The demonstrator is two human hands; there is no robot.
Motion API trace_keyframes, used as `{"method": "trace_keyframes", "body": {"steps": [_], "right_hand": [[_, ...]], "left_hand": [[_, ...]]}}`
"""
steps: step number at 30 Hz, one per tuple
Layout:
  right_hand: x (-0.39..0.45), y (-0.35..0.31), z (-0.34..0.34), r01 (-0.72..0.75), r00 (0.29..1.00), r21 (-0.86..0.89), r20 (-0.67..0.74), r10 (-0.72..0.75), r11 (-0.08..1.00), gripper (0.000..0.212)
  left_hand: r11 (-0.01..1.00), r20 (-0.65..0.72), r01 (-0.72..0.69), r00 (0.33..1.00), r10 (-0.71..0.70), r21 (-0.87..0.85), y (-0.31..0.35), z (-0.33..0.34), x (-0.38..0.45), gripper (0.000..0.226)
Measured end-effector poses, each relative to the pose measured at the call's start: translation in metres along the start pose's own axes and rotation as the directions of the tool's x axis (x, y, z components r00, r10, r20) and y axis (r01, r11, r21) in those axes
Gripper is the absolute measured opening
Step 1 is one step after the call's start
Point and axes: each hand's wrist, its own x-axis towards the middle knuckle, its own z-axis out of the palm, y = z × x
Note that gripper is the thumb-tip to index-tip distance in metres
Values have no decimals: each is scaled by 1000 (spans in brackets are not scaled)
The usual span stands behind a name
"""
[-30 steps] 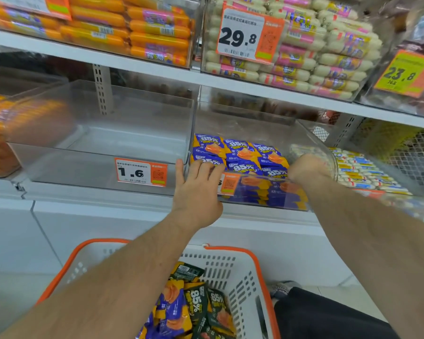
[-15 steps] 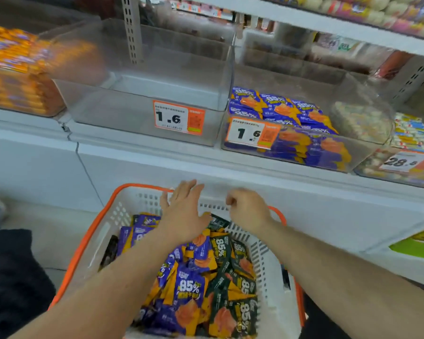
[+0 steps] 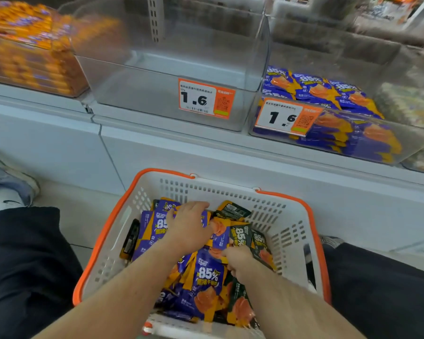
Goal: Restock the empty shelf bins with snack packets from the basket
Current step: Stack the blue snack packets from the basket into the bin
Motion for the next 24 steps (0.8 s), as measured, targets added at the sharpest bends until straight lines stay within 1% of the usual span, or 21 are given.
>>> {"method": "trace_keyframes", "body": {"steps": [1,2,3,4,5,7,9,11,12,15,18,20,22,24], "right_hand": [[0,0,1,-11,999,12,39,11,1000,42],[-4,-2,2,-25,999,44,34,23,999,42],[-4,-3,3,-34,999,89,38,31,995,34],[-6,-5,4,-23,999,83,33,21,996,19],[-3,-4,5,-4,1000,97,12,3,995,15],[2,-1,2,26,998,46,-52,-24,999,24],[0,-4,-8,48,994,1,-94,-47,999,25],[-7,-13,-24,103,985,-63,-132,-111,993,27],[-11,-18,-35,132,979,-130,-141,-150,983,27],[-23,-36,-72,199,947,-409,-153,-282,890,28],[-40,-56,-101,246,933,-589,-73,-354,770,17],[-51,-69,-116,292,918,-597,-43,-394,747,20],[-66,-83,-125,356,892,-577,-23,-451,735,25],[-82,-94,-129,434,866,-533,25,-499,727,29]], "left_hand": [[1000,5,3,1000,-3,-6,0,1,-1,55],[1000,10,4,1000,-4,-10,1,1,-2,55],[1000,16,3,1000,-3,-11,1,1,-3,55],[1000,22,2,1000,-1,-11,1,2,-5,56],[1000,30,1,1000,-1,-14,0,2,-5,57],[1000,46,11,999,-10,-22,-2,2,-5,58],[999,47,24,999,-23,-24,-3,1,-5,59],[999,49,34,998,-32,-40,0,1,-6,59],[997,59,43,997,-40,-59,2,1,-6,59],[977,113,96,991,-75,-188,12,3,-5,57],[907,182,160,979,-94,-390,24,0,-4,65],[850,251,229,961,-119,-475,33,-6,-5,70],[809,305,286,942,-139,-513,40,-12,-5,76],[761,308,315,938,-159,-567,43,-18,-5,83]]}}
